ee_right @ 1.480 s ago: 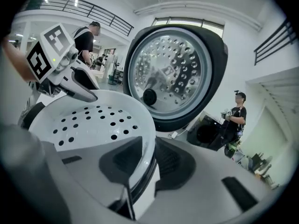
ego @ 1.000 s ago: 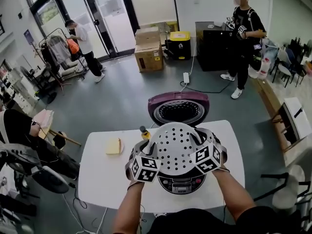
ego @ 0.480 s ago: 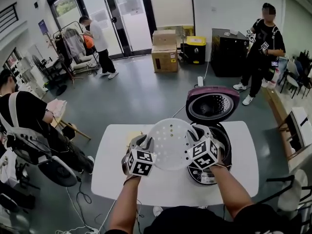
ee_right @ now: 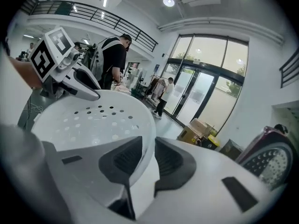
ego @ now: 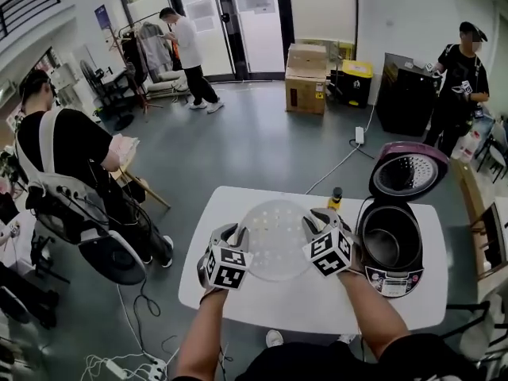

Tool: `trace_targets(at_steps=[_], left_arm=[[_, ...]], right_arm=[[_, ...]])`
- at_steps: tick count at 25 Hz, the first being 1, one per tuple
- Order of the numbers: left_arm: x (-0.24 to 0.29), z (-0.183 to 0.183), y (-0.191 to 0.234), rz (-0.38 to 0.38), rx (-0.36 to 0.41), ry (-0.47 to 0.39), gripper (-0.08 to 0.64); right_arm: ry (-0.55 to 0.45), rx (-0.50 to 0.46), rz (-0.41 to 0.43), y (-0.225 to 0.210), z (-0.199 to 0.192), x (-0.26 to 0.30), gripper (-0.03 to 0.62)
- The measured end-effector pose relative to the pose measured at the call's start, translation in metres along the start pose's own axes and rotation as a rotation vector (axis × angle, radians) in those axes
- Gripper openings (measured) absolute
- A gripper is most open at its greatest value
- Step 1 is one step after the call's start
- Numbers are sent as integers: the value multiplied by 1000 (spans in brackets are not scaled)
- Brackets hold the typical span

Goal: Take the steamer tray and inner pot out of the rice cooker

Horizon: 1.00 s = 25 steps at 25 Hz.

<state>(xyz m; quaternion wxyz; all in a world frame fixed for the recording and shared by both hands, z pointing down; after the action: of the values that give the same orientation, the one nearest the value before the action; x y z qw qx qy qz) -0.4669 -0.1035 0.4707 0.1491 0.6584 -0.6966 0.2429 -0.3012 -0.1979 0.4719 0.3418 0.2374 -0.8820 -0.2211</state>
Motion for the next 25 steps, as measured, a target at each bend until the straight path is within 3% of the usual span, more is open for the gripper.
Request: trace_targets(at_steps=[12,19,25], left_arm=[[-14,-170,113,92,-166,140,71],[-6,-260,140,162,-257,195,69],[11,-309,147,171,-299,240,70]], right_arm=[[-11,-15,200,165,42,107,78],[10,-69,293,241,36,164,75],[39,-89,345,280,17,196,75]])
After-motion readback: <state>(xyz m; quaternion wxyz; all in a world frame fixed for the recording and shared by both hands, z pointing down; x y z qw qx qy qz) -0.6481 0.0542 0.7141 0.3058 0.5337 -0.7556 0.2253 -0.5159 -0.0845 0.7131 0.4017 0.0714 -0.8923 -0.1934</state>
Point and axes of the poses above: the fingertips, and each gripper's own axes: x forward along the fingers, y to its left, z out of its top, the point moved 3 cm from there along -x, backward along the fingers, and after that the axes turned 12 degrees about -x, right-handed, at the moved point
